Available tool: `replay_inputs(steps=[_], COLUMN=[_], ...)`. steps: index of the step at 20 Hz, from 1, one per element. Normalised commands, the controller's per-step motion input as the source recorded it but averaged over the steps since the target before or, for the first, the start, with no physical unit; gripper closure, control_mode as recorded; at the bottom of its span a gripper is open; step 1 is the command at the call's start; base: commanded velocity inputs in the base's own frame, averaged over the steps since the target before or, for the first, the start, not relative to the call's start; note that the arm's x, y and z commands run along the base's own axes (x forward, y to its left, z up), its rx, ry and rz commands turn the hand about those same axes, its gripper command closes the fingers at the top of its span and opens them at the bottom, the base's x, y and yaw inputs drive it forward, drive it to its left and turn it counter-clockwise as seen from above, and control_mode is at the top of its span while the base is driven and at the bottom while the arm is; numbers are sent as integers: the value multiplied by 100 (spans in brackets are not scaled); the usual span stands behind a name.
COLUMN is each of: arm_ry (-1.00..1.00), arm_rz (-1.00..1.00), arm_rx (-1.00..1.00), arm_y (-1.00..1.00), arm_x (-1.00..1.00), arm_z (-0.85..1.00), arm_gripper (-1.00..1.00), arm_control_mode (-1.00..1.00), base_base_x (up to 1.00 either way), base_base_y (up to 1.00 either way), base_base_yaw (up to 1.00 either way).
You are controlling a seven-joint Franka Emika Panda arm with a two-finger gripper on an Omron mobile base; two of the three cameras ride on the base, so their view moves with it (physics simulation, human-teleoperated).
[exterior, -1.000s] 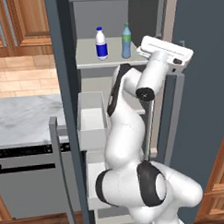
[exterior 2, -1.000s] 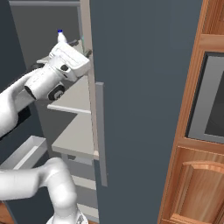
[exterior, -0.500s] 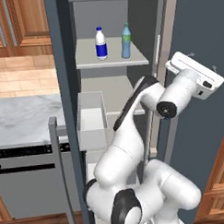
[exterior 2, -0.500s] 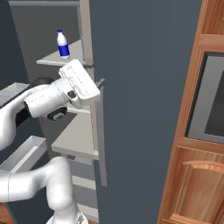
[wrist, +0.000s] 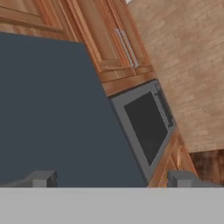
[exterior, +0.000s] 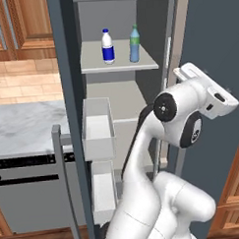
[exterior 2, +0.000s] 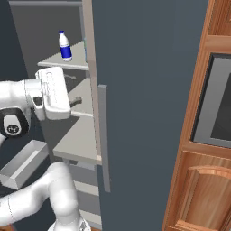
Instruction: Take the bottled waters from the counter and place them in the freezer to freeze. Close the freezer door after placing the bottles.
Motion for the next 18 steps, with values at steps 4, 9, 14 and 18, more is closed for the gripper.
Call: replay_inputs(steps=[4,9,14,18], arm_ry=[0,3,8,3], arm_rz=[0,0,0,9], arm_rx=[0,13,20,21], arm_y=[3,42,21,-14], arm_x=[-12,-90,-91,-18], arm_z=[0,-34,-96,-43], arm_gripper=[-100,-100,-100,-100], arm_control_mode=[-100,-100,-100,-100], base_base_x=[0,0,0,0], base_base_y=[0,0,0,0], base_base_yaw=[0,0,0,0])
